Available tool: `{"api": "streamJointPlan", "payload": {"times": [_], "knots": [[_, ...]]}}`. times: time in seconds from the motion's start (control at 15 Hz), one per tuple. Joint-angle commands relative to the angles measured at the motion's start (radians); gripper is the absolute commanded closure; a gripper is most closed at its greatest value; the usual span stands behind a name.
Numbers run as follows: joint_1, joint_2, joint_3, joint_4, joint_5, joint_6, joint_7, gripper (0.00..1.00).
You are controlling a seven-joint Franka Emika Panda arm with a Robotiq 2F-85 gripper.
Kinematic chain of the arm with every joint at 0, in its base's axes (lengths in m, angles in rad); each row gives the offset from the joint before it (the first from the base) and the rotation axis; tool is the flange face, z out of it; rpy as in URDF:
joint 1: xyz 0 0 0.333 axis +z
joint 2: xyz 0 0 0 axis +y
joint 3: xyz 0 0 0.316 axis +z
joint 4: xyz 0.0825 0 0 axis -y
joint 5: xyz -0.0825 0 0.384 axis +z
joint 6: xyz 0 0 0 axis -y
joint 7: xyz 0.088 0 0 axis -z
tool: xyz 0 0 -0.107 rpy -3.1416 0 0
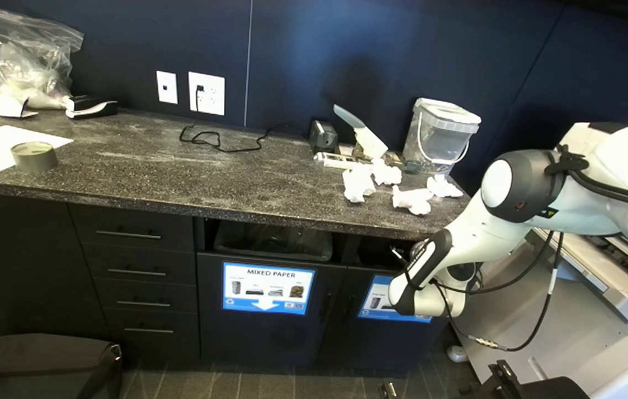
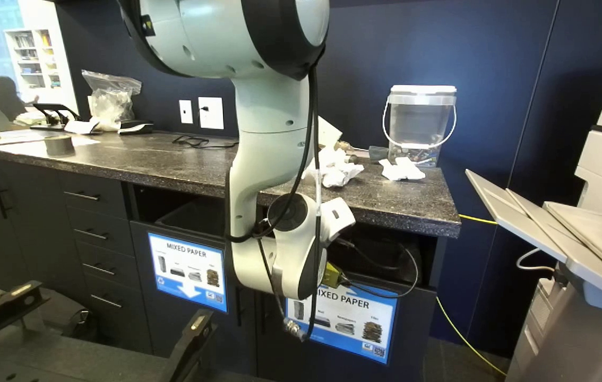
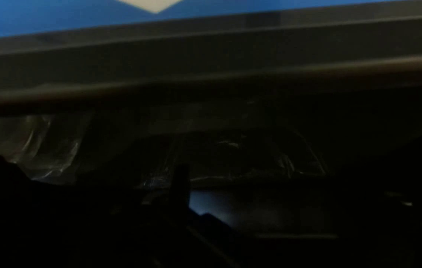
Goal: Pick up the papers from the counter and put them in the bin
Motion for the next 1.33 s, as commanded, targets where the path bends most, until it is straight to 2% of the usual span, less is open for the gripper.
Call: {"api": "streamJointPlan", "payload": {"times": [0.0,0.2,0.4,0.47,0.67,0.73,0.8,0.93,1.07,1.27], "knots": [[0.014,-0.183,-0.026,-0.206,-0.106,-0.071,-0.035,0.0],[-0.039,-0.32,0.014,-0.337,-0.289,-0.224,-0.016,0.0],[-0.118,-0.451,0.09,-0.43,-0.425,-0.457,-0.026,0.0],[-0.131,-0.501,0.097,-0.452,-0.498,-0.54,0.024,0.0],[-0.197,-0.664,0.194,-0.553,-0.56,-0.8,0.017,0.0],[-0.231,-0.713,0.246,-0.562,-0.552,-0.885,0.002,0.0],[-0.221,-0.757,0.274,-0.579,-0.4,-0.942,-0.118,0.0],[-0.211,-0.834,0.309,-0.566,-0.255,-1.055,-0.208,0.0],[-0.153,-0.895,0.282,-0.519,-0.132,-1.156,-0.257,0.0],[-0.081,-0.95,0.228,-0.428,-0.028,-1.25,-0.311,0.0]]}}
